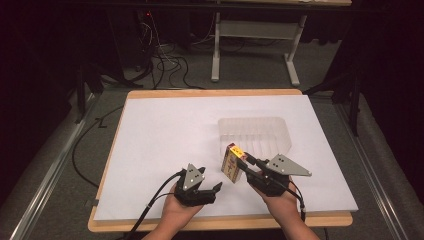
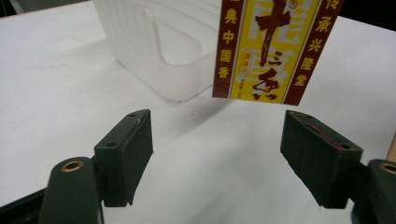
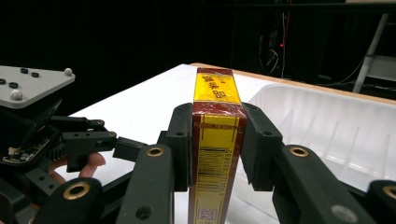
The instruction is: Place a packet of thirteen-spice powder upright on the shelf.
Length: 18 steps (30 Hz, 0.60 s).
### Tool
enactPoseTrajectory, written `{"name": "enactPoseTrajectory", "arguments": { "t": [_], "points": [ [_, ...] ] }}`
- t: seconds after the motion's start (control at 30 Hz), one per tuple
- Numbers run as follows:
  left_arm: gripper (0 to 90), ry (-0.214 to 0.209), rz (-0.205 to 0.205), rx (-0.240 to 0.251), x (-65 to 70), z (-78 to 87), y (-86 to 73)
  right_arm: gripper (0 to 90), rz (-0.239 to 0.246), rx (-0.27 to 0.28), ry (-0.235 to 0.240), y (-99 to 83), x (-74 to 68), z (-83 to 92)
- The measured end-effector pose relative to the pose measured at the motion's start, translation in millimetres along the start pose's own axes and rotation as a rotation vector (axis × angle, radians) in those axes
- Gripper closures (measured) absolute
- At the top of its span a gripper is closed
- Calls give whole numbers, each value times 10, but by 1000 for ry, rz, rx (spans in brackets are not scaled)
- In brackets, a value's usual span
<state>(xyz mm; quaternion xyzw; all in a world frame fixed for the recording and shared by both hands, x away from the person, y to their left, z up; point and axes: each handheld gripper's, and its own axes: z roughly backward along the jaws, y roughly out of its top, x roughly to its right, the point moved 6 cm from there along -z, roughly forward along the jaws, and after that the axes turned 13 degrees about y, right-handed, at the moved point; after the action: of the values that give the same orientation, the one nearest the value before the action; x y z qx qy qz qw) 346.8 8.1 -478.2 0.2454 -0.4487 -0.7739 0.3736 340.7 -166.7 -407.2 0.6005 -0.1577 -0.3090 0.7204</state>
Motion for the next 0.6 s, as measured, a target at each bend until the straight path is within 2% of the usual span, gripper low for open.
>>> {"name": "enactPoseTrajectory", "arguments": {
  "t": [0.4,0.6],
  "points": [
    [265,27,13,4,-172,42,8,686,15,37,-59,104,109,156],
    [265,52,18,12,-270,62,22,686,17,66,-101,165,212,262]
  ]
}}
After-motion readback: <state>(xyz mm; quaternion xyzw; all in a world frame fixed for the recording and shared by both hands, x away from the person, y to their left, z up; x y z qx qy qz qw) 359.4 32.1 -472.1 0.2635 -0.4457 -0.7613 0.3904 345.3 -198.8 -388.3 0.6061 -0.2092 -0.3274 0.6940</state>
